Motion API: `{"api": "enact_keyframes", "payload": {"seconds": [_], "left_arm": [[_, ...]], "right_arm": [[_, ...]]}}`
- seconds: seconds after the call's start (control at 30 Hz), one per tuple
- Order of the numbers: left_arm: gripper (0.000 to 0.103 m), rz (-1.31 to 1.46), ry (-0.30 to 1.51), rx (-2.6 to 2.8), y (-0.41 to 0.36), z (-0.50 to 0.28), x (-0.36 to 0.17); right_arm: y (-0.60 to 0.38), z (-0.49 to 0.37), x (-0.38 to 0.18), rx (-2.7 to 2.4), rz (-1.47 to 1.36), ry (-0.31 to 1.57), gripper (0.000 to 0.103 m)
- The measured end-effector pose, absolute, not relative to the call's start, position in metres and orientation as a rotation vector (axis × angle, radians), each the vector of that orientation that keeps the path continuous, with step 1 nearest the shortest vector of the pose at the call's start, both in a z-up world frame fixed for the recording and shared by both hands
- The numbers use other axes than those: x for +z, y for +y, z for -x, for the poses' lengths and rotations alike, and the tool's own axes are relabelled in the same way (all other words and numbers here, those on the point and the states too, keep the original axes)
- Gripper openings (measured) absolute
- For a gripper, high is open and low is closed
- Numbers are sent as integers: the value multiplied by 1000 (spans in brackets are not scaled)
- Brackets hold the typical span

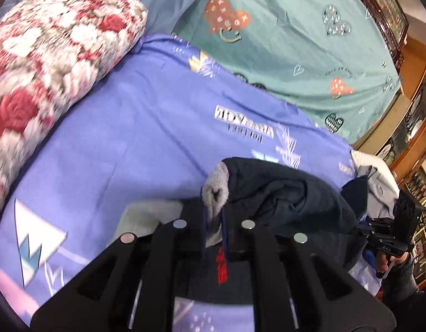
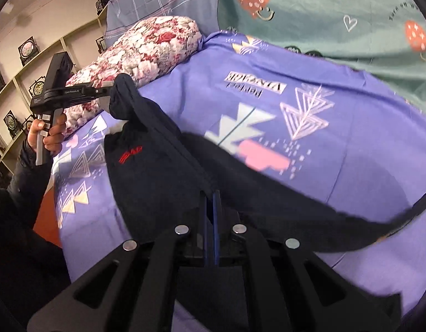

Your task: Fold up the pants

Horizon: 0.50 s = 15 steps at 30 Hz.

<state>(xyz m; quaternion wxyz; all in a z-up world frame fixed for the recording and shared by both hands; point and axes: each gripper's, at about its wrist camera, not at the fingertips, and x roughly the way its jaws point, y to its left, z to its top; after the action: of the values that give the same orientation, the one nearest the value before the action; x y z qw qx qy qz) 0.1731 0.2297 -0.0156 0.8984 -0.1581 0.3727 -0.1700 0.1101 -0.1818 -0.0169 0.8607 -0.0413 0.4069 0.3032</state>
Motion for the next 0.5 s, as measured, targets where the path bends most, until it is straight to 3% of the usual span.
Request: {"api": "enact_keyframes", "payload": {"seconds": [0.2, 0.23, 0.43, 0.5], "left_arm": [[9, 378, 838, -310, 238, -154, -40], [13, 383, 843, -300, 239, -152, -43], [70, 506, 943, -214, 256, -149, -64], [72, 559, 971, -211, 263, -145, -67]], "right_arm": [[-179, -88, -51, 641, 37, 904, 3], [-178, -85, -56, 643, 30, 915, 4], [-170, -85, -83, 620, 23, 1001, 11], [-170, -84, -78, 635, 2, 987, 22]]}}
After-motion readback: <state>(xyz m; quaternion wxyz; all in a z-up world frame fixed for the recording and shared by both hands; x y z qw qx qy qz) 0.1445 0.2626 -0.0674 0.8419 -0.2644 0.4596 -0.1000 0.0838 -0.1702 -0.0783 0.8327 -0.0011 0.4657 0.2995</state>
